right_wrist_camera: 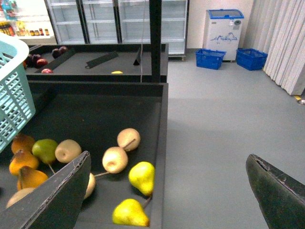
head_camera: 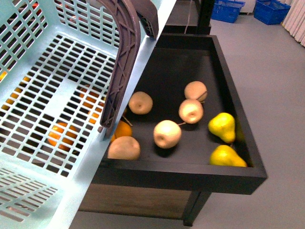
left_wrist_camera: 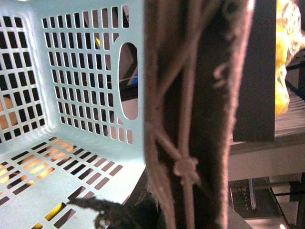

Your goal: Pick mango and avocado into basket

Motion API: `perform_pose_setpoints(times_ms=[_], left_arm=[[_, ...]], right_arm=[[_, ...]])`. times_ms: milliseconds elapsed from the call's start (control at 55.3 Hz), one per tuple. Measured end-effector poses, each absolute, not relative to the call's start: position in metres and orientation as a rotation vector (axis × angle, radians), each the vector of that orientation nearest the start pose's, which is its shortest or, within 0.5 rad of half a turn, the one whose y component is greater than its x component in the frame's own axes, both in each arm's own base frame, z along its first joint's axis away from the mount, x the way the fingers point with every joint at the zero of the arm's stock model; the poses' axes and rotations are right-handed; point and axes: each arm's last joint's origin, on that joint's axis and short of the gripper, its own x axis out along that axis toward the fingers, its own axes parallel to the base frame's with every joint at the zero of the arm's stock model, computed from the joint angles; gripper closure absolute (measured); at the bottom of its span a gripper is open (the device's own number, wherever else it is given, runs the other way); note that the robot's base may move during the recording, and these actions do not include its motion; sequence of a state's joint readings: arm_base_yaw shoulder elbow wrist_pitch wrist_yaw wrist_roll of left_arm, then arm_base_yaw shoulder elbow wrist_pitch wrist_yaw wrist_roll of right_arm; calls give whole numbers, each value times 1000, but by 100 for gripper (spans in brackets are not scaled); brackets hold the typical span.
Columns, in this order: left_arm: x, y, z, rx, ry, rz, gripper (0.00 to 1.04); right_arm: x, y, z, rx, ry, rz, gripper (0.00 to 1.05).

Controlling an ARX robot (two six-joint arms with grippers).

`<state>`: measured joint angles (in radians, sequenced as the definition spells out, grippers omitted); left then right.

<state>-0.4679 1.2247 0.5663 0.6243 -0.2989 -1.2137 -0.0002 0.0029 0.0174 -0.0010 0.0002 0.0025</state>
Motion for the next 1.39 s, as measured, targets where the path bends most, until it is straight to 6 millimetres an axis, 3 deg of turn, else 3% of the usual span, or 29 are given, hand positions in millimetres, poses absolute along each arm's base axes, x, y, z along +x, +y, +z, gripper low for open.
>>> perform_pose_setpoints(times_ms=[1393], left_arm=[[233, -108, 246, -1192, 130, -130, 99]], right_arm=[[97, 0, 169, 3, -12, 1, 9]])
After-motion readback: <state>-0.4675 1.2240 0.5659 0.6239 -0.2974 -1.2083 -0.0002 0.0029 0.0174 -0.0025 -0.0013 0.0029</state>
